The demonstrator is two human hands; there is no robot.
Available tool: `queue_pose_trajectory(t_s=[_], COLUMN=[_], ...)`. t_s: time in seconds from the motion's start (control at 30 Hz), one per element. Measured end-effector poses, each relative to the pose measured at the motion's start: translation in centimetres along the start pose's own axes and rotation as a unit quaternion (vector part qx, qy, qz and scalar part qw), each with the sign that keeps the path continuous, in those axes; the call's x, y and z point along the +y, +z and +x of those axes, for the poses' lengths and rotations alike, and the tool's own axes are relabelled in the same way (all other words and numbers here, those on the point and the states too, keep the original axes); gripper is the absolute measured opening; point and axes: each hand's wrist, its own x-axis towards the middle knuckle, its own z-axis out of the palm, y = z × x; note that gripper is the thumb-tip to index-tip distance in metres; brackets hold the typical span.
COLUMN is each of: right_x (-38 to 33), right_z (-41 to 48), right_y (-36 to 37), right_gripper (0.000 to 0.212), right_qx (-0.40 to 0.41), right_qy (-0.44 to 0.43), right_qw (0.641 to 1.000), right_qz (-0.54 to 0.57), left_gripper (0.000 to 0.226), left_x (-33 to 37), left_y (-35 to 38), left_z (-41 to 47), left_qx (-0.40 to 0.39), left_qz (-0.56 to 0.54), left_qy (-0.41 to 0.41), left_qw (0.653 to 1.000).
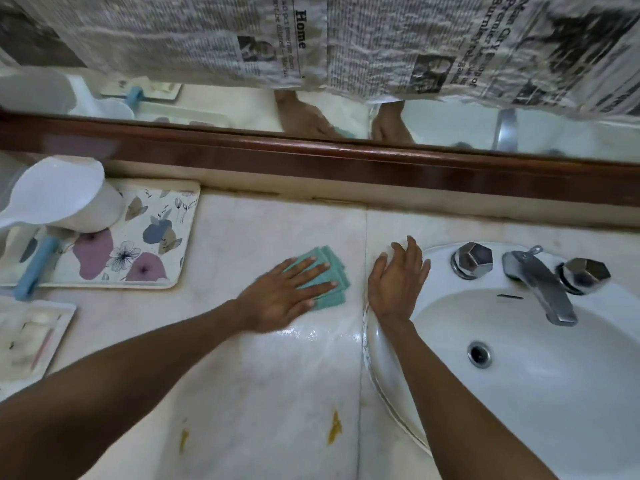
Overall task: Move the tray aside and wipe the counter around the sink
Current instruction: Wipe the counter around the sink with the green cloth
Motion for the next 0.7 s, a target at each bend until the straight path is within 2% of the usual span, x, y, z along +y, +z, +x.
queue_pose_trajectory(t_s=[0.07,0.13,0.23,0.33,0.4,0.53,0.57,0.7], right_x=[0.1,0.4,0.8,1.0,1.0,0.9,0.8,0.7], right_z=[0.1,0.1,-0.1,-0.1,0.0,0.1,0.1,0.1], right_y=[0.2,0.3,0.4,0.3,0.2,-0.1,-0.2,-0.2], right_gripper=[0.038,0.040,0.042,0.041,0.039,0.039,0.038,0.036], right_qx=[-0.005,-0.010,-0.020,-0.020,-0.020,-0.016,-0.015,-0.009], right_qy=[0.003,0.001,-0.012,-0.009,-0.004,0.007,0.007,0.020], right_qw=[1.000,1.000,1.000,1.000,0.999,0.996,0.995,0.993], right_qz=[-0.001,-0.010,-0.020,0.008,0.037,0.085,0.094,0.120], left_gripper=[0.052,0.052,0.057,0.059,0.060,0.058,0.056,0.057], left_x=[-2.2,-3.3,-1.8,0.7,0.8,-4.5,-6.1,-7.1], left_y=[-0.2,-0.5,-0.8,-0.7,-0.7,-0.3,-0.2,-0.8], left_z=[1.1,4.1,8.7,12.2,12.3,8.0,6.6,4.8], left_qx=[0.000,0.022,0.056,0.053,0.036,0.031,0.038,0.063], left_qz=[0.015,0.004,-0.052,-0.087,-0.088,-0.035,-0.027,-0.052], left_qy=[-0.022,-0.117,-0.263,-0.338,-0.324,-0.154,-0.163,-0.311], left_qw=[1.000,0.993,0.962,0.935,0.941,0.987,0.986,0.947])
